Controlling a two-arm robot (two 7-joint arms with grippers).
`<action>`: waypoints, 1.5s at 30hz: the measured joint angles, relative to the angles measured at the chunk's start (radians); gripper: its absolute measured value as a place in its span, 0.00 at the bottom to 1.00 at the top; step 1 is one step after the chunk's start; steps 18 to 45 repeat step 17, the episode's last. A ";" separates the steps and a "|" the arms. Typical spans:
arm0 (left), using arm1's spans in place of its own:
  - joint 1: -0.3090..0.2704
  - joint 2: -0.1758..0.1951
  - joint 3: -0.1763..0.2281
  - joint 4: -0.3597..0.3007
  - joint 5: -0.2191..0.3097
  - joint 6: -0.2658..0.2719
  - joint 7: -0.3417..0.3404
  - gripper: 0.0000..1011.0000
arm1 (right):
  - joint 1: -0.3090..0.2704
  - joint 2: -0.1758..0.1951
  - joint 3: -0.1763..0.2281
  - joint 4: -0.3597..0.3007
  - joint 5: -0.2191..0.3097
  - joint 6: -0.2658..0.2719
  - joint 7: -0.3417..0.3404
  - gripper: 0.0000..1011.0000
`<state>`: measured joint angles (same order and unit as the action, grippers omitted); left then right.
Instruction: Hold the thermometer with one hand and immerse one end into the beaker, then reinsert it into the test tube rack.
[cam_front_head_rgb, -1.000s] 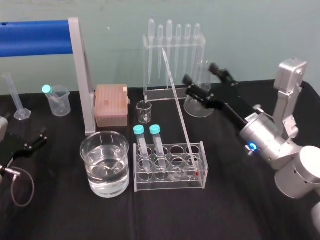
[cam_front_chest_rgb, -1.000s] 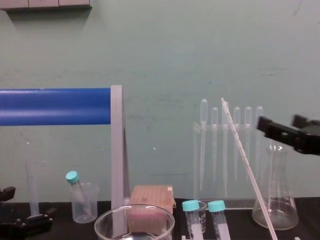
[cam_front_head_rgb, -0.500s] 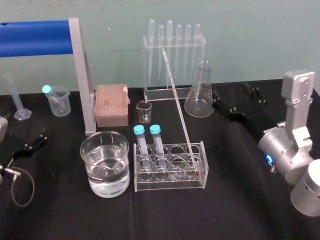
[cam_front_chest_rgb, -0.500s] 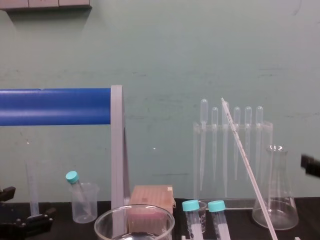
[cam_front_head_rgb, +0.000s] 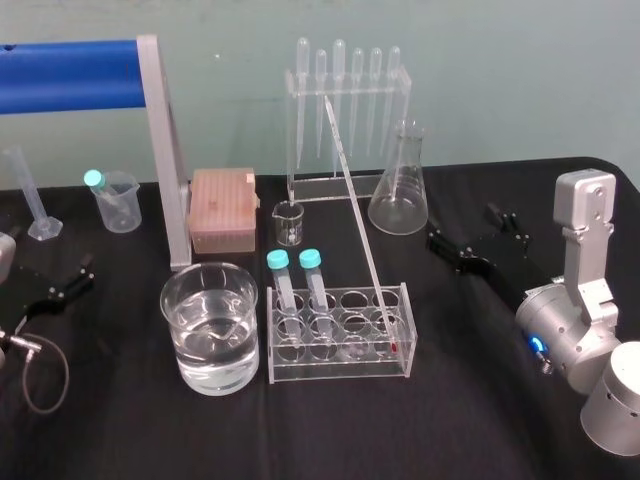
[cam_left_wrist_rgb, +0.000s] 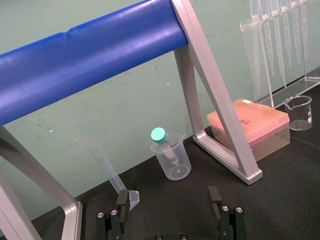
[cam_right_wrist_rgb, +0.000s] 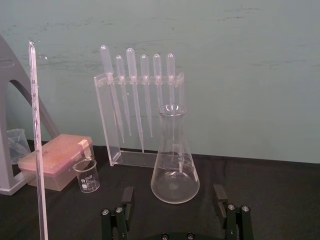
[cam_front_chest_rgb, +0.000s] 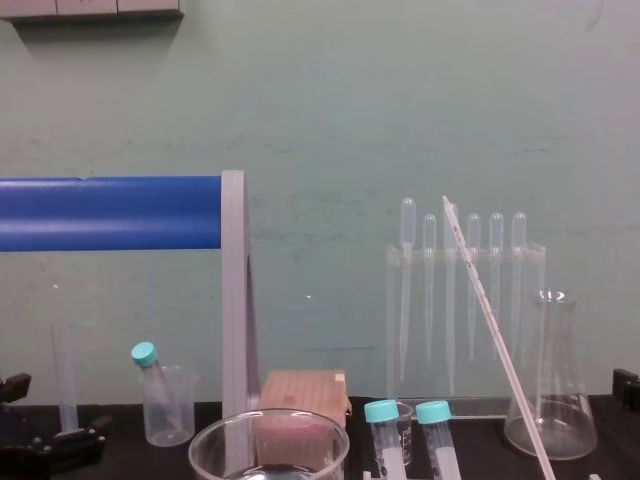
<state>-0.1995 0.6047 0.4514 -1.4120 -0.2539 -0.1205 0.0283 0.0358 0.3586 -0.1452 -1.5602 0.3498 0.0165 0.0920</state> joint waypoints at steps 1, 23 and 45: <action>0.000 0.000 0.000 0.000 0.000 0.000 0.000 1.00 | 0.000 0.000 0.000 0.000 0.000 0.000 0.000 0.99; 0.000 0.000 0.000 0.000 0.000 0.000 0.000 1.00 | 0.002 0.003 -0.003 -0.003 0.000 -0.002 0.000 0.99; 0.000 0.000 0.000 0.000 0.000 0.000 0.000 1.00 | 0.002 0.003 -0.003 -0.003 0.000 -0.002 0.000 0.99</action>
